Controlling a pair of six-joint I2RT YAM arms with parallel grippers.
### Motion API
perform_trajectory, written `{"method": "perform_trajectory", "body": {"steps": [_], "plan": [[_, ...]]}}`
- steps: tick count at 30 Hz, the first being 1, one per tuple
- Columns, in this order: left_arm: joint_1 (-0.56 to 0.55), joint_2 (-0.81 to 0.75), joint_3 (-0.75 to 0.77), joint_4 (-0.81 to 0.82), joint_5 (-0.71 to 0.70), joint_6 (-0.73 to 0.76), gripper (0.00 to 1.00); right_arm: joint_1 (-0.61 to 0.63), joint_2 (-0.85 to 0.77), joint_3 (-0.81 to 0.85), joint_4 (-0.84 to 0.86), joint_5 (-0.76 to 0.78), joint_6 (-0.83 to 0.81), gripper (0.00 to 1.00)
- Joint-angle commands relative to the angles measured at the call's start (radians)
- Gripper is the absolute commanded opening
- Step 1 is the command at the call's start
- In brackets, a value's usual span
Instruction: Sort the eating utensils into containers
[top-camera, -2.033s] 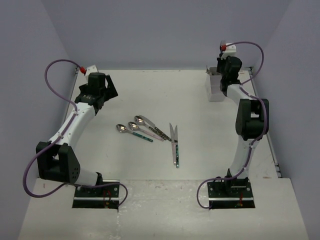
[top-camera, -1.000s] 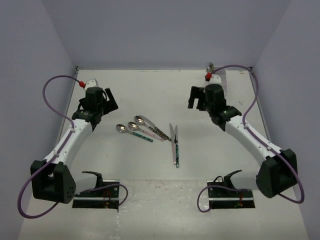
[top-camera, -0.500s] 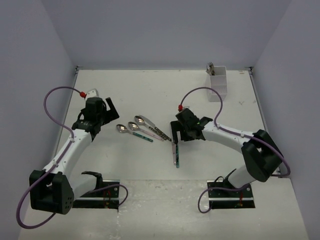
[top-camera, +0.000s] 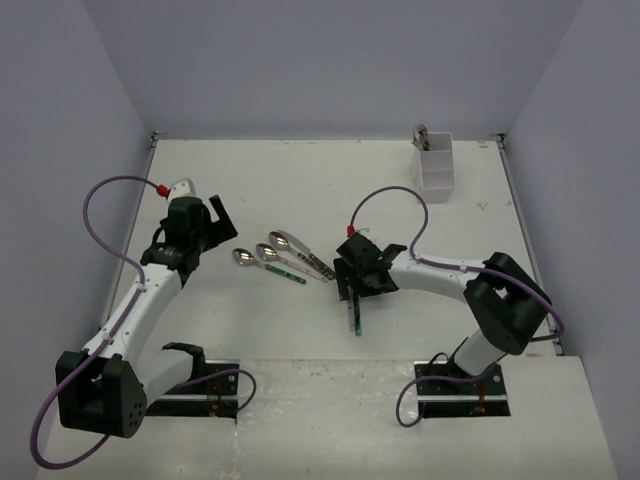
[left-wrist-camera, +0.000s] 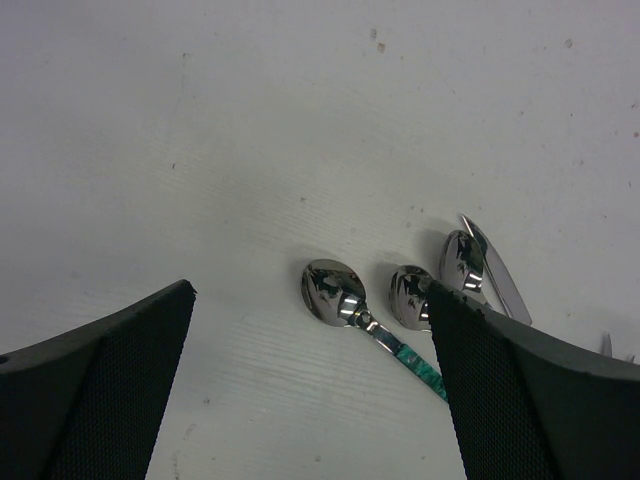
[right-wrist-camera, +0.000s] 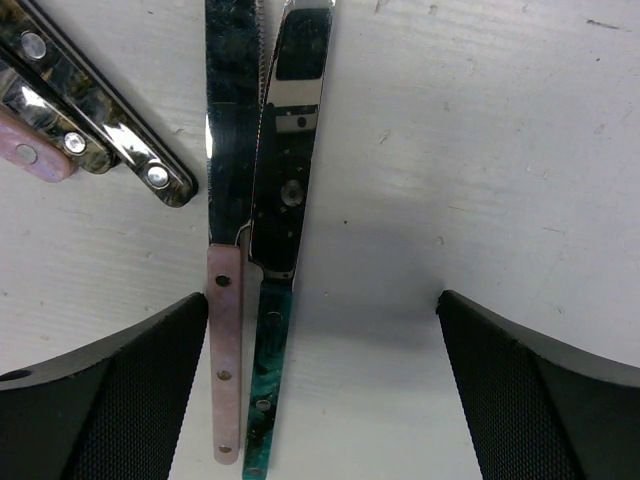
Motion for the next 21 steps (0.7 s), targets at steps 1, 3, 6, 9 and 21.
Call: {"method": "perform_trajectory", "body": {"steps": [1, 3, 6, 9, 21], "plan": [[-0.006, -0.021, 0.011, 0.015, 0.008, 0.004, 1.0, 0.01, -0.003, -0.028, -0.079, 0.082, 0.072, 0.98], [-0.006, -0.023, 0.011, 0.012, 0.01, 0.006, 1.0, 0.01, -0.017, -0.021, -0.088, 0.099, 0.078, 0.99], [-0.006, -0.023, 0.011, 0.01, 0.011, 0.01, 1.0, 0.01, -0.051, -0.018, -0.092, 0.12, 0.075, 0.99], [-0.006, -0.024, 0.011, 0.009, 0.007, 0.013, 1.0, 0.012, -0.099, -0.016, -0.088, 0.123, 0.051, 0.99], [-0.006, -0.019, 0.017, 0.009, 0.01, 0.021, 1.0, 0.01, -0.119, -0.048, -0.099, 0.108, 0.077, 0.99]]}}
